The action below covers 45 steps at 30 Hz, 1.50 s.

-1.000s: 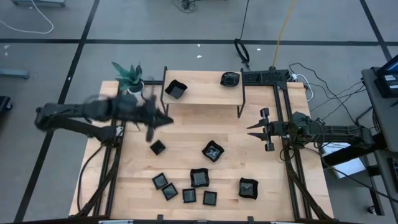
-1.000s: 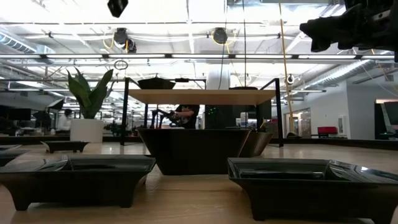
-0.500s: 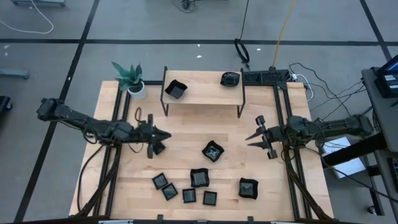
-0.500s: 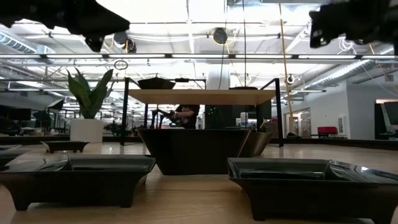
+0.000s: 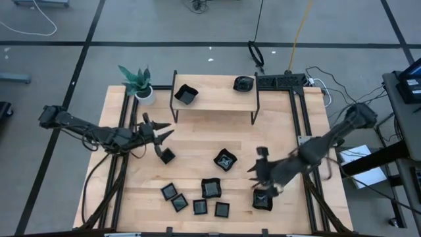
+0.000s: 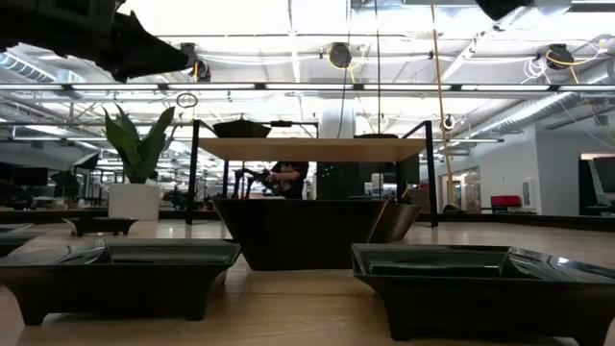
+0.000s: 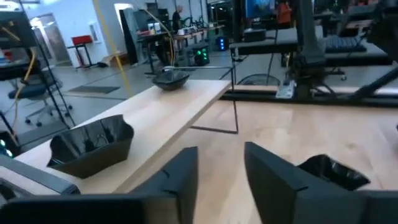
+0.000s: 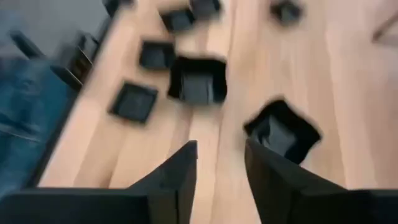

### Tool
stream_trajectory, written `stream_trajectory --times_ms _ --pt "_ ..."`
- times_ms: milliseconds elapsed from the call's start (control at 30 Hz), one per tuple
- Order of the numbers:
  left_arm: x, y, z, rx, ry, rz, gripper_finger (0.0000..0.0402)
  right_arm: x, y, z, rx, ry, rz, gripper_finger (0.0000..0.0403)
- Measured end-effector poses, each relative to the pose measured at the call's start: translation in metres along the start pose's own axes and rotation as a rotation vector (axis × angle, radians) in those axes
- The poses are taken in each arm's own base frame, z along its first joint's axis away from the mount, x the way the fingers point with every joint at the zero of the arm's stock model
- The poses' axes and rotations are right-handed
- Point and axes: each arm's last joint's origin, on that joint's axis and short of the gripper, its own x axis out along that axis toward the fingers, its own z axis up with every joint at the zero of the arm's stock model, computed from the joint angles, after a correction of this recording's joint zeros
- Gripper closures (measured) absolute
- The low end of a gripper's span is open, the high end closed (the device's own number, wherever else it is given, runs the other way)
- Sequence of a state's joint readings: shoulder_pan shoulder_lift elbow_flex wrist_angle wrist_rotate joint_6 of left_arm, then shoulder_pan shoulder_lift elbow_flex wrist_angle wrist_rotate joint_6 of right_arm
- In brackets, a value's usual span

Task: Pick & Place Mini shaped plates
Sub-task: Stack the black distorted square plate on top of the other black distorted square plate on the shelf

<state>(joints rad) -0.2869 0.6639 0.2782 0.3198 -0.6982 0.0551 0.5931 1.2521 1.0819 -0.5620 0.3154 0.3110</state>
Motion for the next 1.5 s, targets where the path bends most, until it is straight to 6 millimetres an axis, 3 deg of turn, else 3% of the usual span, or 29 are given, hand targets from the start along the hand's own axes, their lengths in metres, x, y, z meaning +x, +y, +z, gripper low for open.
stream_trajectory --times_ms 167,433,833,1267,1500 --pt "0.003 -0.005 -0.001 0.021 -0.006 -0.097 0.0217 0.030 0.020 0.008 0.084 0.208 -0.043 0.0254" --pt "0.015 -0.018 -0.011 0.000 0.039 -0.197 0.0208 0.062 0.038 -0.025 0.300 0.438 -0.006 0.0264" --pt "0.027 -0.028 -0.015 -0.008 -0.001 -0.195 0.0208 0.075 0.038 -0.086 0.364 0.547 -0.093 0.0273" --pt "0.033 -0.031 -0.023 -0.027 0.048 -0.188 0.0215 0.080 0.039 -0.104 0.403 0.583 -0.058 0.0277" --pt "0.035 -0.028 -0.023 -0.061 0.048 -0.165 0.0215 0.080 0.039 -0.106 0.405 0.604 -0.034 0.0336"
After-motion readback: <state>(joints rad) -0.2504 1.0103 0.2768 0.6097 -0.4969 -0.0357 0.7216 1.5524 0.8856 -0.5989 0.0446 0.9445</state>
